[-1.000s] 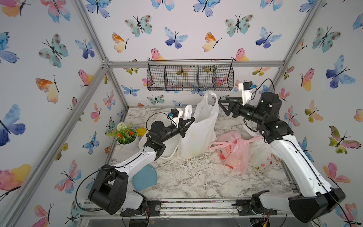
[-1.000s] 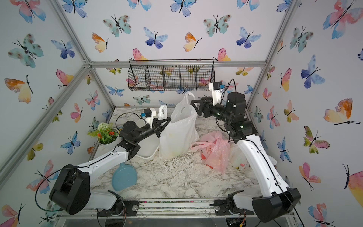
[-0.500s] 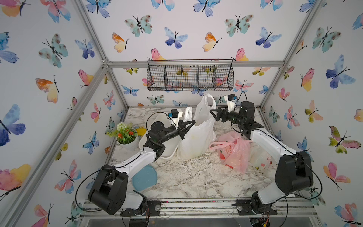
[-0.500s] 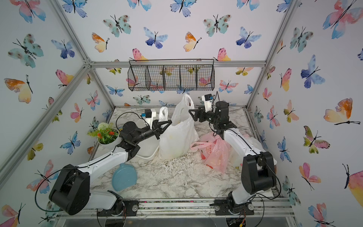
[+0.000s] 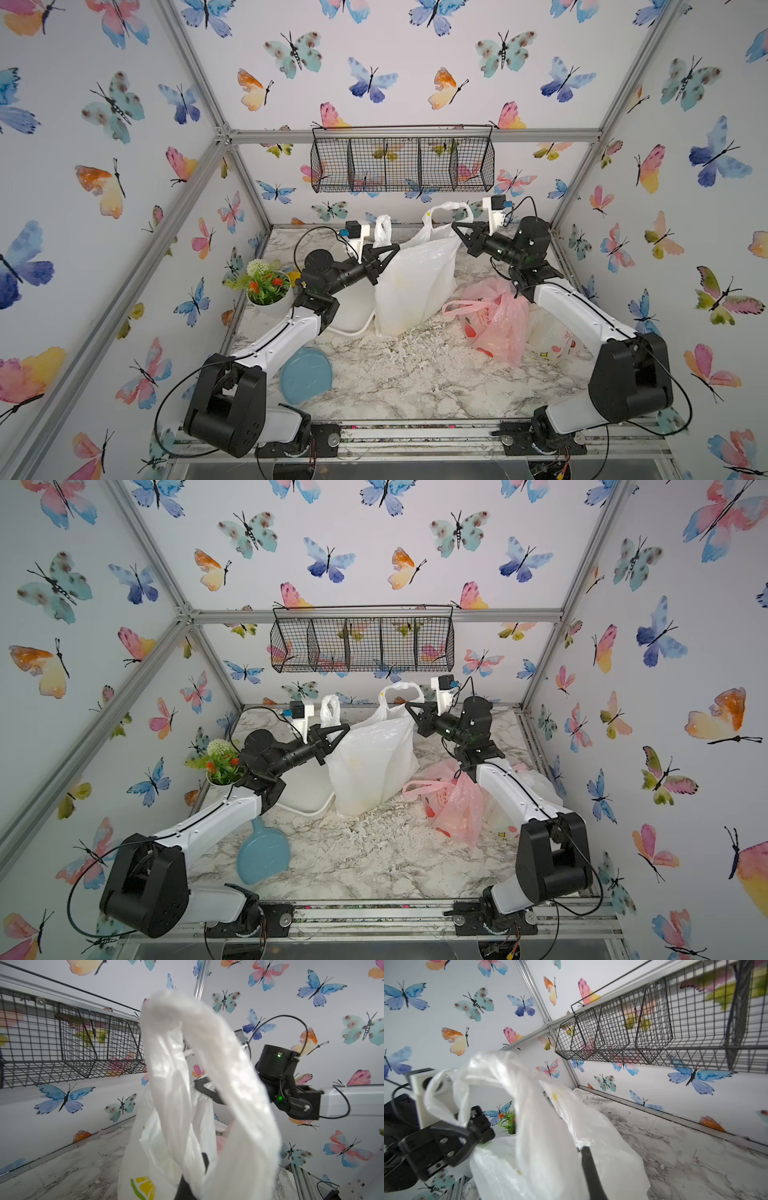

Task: Place the pears into plastic bags & tie knots
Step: Adjust the plastic bag at the center of the board.

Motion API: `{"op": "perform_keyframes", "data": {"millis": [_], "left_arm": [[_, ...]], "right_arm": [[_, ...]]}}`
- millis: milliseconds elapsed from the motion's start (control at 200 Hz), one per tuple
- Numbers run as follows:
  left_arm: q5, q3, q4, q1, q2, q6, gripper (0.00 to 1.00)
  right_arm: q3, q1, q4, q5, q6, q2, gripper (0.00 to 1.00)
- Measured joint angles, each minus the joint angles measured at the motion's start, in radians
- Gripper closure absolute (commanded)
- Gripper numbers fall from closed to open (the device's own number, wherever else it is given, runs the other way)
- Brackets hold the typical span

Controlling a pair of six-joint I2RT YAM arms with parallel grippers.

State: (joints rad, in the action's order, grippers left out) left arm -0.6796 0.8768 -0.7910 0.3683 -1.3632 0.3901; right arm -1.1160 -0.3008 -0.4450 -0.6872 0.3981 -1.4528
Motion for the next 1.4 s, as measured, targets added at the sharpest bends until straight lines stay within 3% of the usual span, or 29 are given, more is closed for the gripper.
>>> {"op": "perform_keyframes", "data": {"millis": [205,290,430,501,556,621,756,881,1081,1281,1401], "left_arm": [[-0.027,0.04,0.037,-0.017,0.032,0.035,1.0],[-0.04,0.029,0.046,-0.015,0.049,0.038,1.0],[-0.057,-0.021,0.063,-0.013,0.069,0.038,1.0],[-0.063,-0.049,0.076,-0.013,0.076,0.037,1.0],[-0.068,-0.071,0.086,-0.013,0.081,0.037,1.0],[-0.075,-0.091,0.1,-0.013,0.088,0.037,1.0],[-0.086,-0.106,0.115,-0.007,0.103,0.037,1.0],[-0.092,-0.107,0.121,-0.006,0.117,0.037,1.0],[-0.104,-0.111,0.129,-0.004,0.13,0.032,1.0],[-0.112,-0.112,0.14,0.006,0.13,0.03,1.0],[-0.112,-0.111,0.143,0.014,0.13,0.029,1.0]], "right_arm": [[0.06,-0.111,0.074,0.013,-0.041,0.207,0.95],[0.113,-0.145,0.098,0.039,-0.061,0.256,0.89],[0.188,-0.145,0.136,0.09,-0.1,0.247,0.68],[0.195,-0.143,0.159,0.109,-0.128,0.212,0.45],[0.195,-0.143,0.169,0.129,-0.164,0.187,0.35],[0.191,-0.143,0.178,0.153,-0.2,0.158,0.26],[0.117,-0.143,0.207,0.203,-0.235,0.077,0.2],[0.035,-0.143,0.242,0.269,-0.239,0.042,0.08],[-0.113,-0.143,0.349,0.364,-0.316,0.015,0.02],[-0.216,-0.138,0.354,0.349,-0.344,-0.082,0.01],[-0.27,-0.124,0.317,0.3,-0.346,-0.17,0.17]]}}
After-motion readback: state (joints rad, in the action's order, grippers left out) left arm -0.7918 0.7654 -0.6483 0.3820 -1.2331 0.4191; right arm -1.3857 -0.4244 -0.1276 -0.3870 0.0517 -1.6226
